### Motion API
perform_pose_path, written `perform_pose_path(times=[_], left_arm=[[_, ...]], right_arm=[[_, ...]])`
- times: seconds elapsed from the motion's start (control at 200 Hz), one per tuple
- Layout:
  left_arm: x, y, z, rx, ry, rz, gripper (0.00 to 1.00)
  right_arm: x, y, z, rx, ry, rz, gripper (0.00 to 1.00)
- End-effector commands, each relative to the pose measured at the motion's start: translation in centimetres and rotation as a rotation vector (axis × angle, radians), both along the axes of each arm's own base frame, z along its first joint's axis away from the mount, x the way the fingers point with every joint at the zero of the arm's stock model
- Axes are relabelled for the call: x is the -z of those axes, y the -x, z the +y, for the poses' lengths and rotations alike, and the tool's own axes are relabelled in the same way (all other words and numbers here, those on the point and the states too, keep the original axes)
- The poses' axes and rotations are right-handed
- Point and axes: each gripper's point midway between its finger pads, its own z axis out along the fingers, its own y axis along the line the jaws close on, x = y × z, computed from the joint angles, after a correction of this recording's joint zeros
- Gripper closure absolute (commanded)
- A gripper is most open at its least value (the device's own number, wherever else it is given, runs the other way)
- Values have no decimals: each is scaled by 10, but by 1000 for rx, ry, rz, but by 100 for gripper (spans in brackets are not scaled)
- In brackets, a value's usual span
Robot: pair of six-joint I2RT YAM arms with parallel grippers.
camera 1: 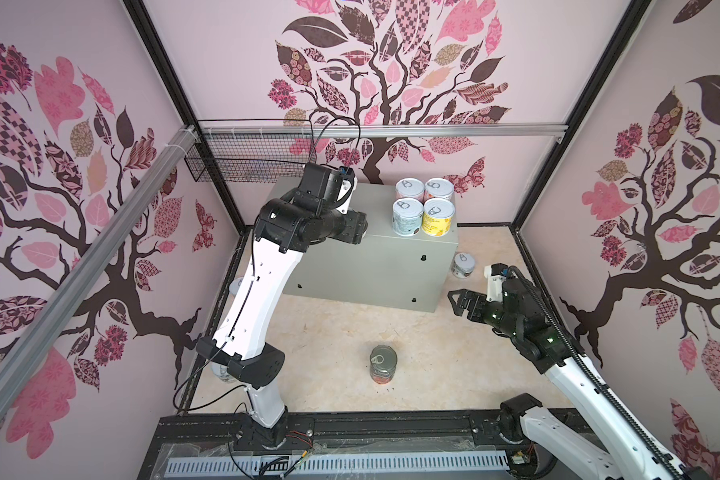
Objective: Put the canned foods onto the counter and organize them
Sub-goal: 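Carry the green-labelled can over the cabinet top beside the pink can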
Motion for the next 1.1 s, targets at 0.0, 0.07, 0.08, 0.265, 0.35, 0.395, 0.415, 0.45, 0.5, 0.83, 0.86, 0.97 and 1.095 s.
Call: perform_pose_path(times=[0.0, 0.07, 0.08, 0.265, 0.35, 0.395, 0.415, 0.45, 0.5, 0.83, 0.86, 0.97, 1.095], left_arm=[[-27, -5, -3, 8, 16, -95, 30], [-24, -9, -5, 9, 10, -94, 30], [-24, -10, -5, 9, 9, -94, 30], [-18, -21, -8, 2, -11, -93, 27], [-16, -25, -11, 3, -10, -95, 27], [-16, -27, -12, 3, -9, -94, 26], [-16, -28, -13, 4, -9, -95, 25], [-15, -29, -13, 3, -9, -94, 25], [-14, -30, -14, 4, -9, -92, 24], [-11, -39, -18, 4, -19, -104, 19], [-11, -40, -19, 4, -20, -106, 19], [-7, -49, -21, -9, -28, -112, 18], [-3, -60, -25, -17, -31, -121, 18]], right_arm=[[-9, 1, 6, -22, -28, -26, 0], [-9, 1, 9, -34, -26, -22, 0], [-9, 1, 10, -36, -25, -21, 0], [-8, 1, 13, -45, -20, -16, 0], [-7, 1, 14, -47, -20, -14, 0], [-6, 1, 14, -49, -19, -12, 0], [-6, 1, 14, -50, -19, -12, 0], [-6, 1, 15, -51, -18, -12, 0], [-6, 1, 15, -53, -17, -12, 0], [-6, 2, 16, -57, -16, -13, 0], [-6, 3, 16, -58, -16, -15, 0], [-6, 3, 15, -57, -13, -16, 0], [-8, 5, 14, -54, -7, -22, 0]])
